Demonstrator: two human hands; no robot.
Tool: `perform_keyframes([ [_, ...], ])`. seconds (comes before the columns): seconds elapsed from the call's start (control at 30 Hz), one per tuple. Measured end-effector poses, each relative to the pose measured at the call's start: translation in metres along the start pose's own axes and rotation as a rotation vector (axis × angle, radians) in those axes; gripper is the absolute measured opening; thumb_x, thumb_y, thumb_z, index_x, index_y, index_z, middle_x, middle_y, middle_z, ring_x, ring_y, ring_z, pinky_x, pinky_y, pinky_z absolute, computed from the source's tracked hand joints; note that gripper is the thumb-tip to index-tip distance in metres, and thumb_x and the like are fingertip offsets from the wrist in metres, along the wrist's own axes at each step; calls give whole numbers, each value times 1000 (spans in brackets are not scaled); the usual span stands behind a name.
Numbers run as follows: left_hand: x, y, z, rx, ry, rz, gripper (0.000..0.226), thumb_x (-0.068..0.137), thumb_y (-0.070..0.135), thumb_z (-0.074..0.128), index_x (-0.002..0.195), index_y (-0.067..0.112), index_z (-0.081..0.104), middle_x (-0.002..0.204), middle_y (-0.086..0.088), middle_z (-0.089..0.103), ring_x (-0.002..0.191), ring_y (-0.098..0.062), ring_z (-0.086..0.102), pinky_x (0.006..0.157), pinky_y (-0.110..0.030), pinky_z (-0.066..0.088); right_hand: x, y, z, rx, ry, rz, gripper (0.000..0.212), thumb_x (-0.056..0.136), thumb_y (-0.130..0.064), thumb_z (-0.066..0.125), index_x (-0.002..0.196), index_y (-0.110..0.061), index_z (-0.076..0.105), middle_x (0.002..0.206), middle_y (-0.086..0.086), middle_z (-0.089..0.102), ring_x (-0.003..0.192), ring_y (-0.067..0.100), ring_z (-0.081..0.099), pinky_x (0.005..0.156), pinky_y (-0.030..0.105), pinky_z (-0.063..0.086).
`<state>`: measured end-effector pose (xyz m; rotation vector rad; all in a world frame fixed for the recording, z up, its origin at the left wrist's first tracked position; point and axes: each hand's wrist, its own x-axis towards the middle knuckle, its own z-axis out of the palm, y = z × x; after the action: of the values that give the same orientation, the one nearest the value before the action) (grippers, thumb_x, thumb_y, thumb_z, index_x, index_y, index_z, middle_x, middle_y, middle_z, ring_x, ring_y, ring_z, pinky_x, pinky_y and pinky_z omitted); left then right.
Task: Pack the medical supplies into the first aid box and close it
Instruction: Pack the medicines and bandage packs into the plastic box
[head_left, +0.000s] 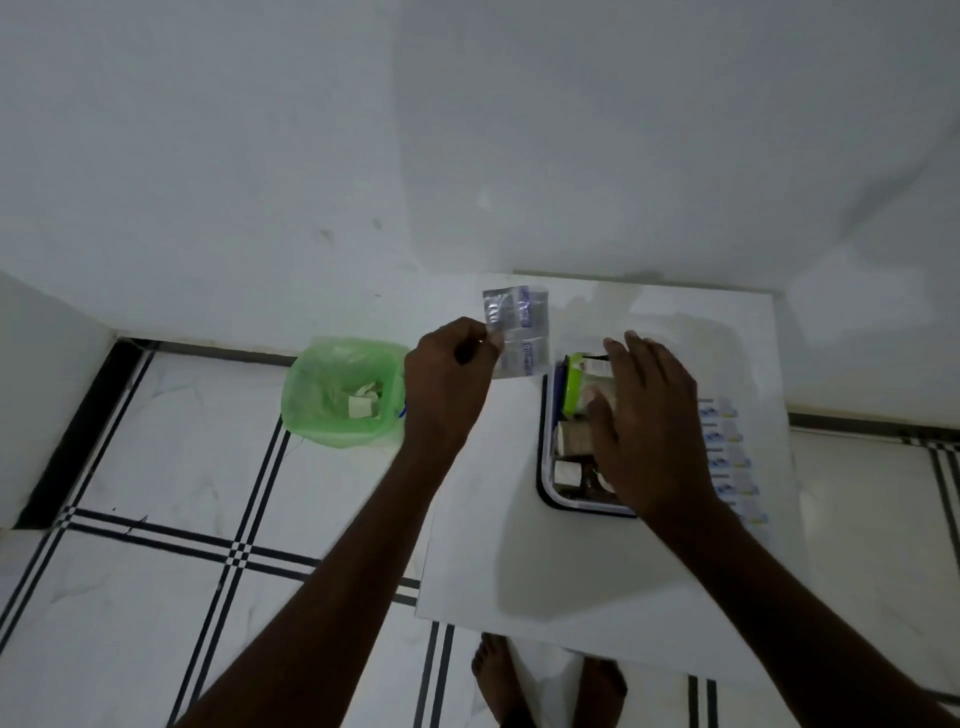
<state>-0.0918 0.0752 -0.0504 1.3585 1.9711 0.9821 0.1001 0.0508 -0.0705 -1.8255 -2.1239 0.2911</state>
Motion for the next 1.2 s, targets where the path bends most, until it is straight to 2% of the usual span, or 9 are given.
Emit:
perform_keyframes([
  [0.2,-37,27,30,215,-357,57,20,88,31,71,80,14,76,73,-3,75,65,-18,64,63,-23,41,-12,18,-19,153,252,130,28,90,-14,46,110,-6,66,101,13,70,94,34,59,82,43,49],
  [0.3,-53,27,49,388,-267,79,17,85,37,71,92,21,72,83,1,76,78,-21,68,67,-29,48,-24,49,-10,133,255,339,22,89,-9,55,109,-6,62,100,16,66,93,34,58,76,37,45],
  [0.4,-63,26,57,424,-176,115,26,84,36,70,103,22,59,83,-1,75,80,-26,69,71,-40,55,-42,86,9,-18,-5,636,55,82,-30,73,122,-1,50,113,26,57,105,44,54,83,47,46],
  [0.5,-69,22,61,405,-118,147,27,84,30,67,107,22,55,81,0,72,78,-25,68,66,-37,52,-52,96,24,-139,-130,660,75,69,-41,82,120,0,46,115,26,51,105,43,51,83,49,46],
  [0.63,-76,21,65,367,-43,189,25,85,27,67,106,22,57,88,2,66,83,-22,63,64,-32,44,-47,103,30,85,-64,743,71,66,-26,85,119,0,45,117,27,52,108,46,52,87,48,47],
  [0.73,-79,17,65,338,66,204,33,83,23,69,114,19,58,103,-2,61,97,-22,57,70,-27,38,-45,115,30,270,14,765,52,68,-14,83,110,2,55,110,25,62,102,42,60,82,39,48],
  [0.9,-81,9,67,146,0,152,40,86,16,67,124,15,54,112,-4,61,96,-24,63,76,-35,53,-39,127,12,356,71,751,7,75,-10,76,83,-9,76,89,9,77,91,29,71,80,31,48],
  [1.07,-85,5,65,96,6,154,42,87,13,64,127,17,53,113,-1,62,97,-22,63,79,-38,54,-49,107,8,262,-67,871,68,72,-31,85,120,1,50,120,24,57,111,40,58,91,41,47],
  [1.2,-85,-1,67,98,-5,169,45,87,12,63,130,17,51,115,-3,63,99,-23,63,82,-43,55,-44,99,18,411,-36,995,57,74,-27,83,117,3,61,113,19,67,104,35,66,84,36,53],
])
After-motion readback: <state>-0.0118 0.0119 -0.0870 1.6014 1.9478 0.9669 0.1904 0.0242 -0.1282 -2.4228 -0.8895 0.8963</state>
